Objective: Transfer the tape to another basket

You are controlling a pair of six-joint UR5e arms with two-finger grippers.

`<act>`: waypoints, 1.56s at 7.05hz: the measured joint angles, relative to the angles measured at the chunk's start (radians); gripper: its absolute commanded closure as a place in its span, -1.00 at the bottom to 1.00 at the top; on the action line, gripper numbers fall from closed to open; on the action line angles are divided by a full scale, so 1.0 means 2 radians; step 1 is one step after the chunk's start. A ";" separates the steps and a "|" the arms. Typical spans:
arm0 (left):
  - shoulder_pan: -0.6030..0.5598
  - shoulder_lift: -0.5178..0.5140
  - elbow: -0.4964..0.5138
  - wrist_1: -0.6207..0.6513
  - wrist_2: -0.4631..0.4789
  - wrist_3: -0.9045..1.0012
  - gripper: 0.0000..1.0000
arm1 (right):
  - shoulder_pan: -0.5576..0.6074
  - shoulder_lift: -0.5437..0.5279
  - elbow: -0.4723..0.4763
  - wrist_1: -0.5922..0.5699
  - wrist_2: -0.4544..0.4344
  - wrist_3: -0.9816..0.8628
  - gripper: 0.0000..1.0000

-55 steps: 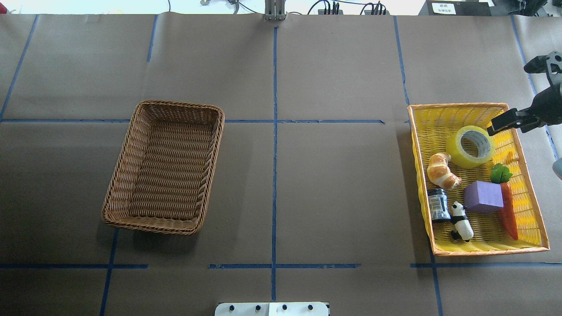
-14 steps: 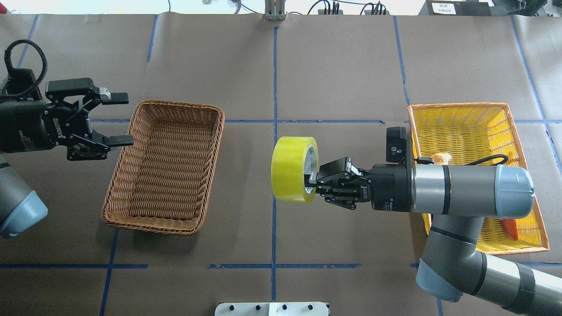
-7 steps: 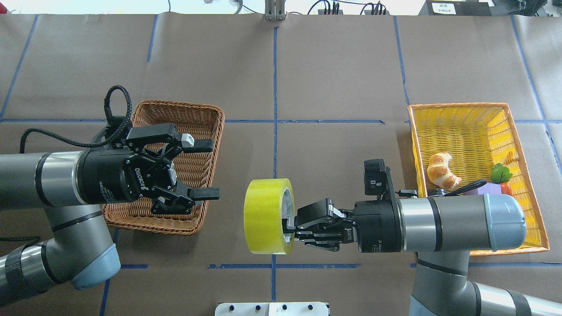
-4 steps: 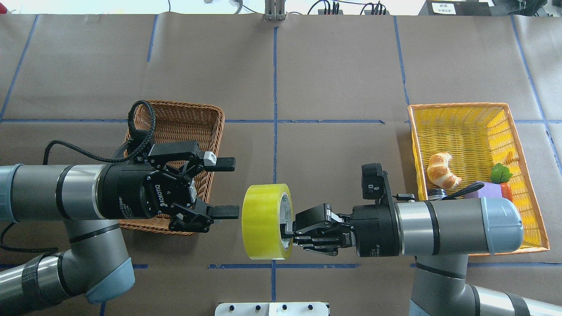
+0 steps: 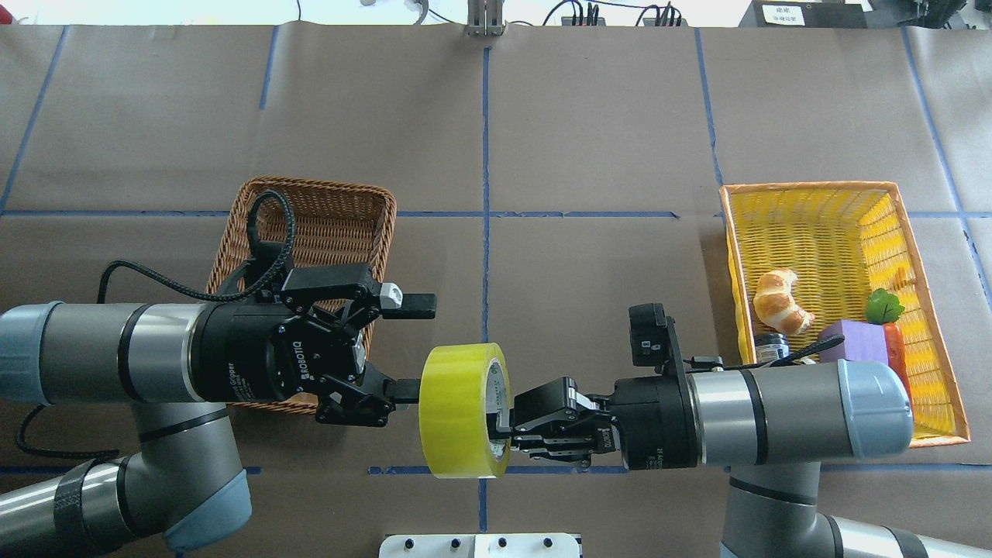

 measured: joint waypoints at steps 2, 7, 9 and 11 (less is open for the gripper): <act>0.022 -0.005 0.000 0.000 0.023 0.003 -1.00 | -0.003 0.000 0.000 0.000 -0.001 0.000 0.93; 0.032 -0.006 0.000 0.001 0.029 0.003 0.72 | -0.003 0.006 0.001 0.000 -0.001 -0.001 -0.42; 0.032 -0.004 0.000 0.000 0.029 0.003 0.92 | -0.004 0.008 -0.001 0.009 -0.001 -0.001 -1.00; 0.031 -0.002 -0.001 0.001 0.029 0.003 0.92 | -0.005 0.008 -0.002 0.015 -0.002 -0.001 -1.00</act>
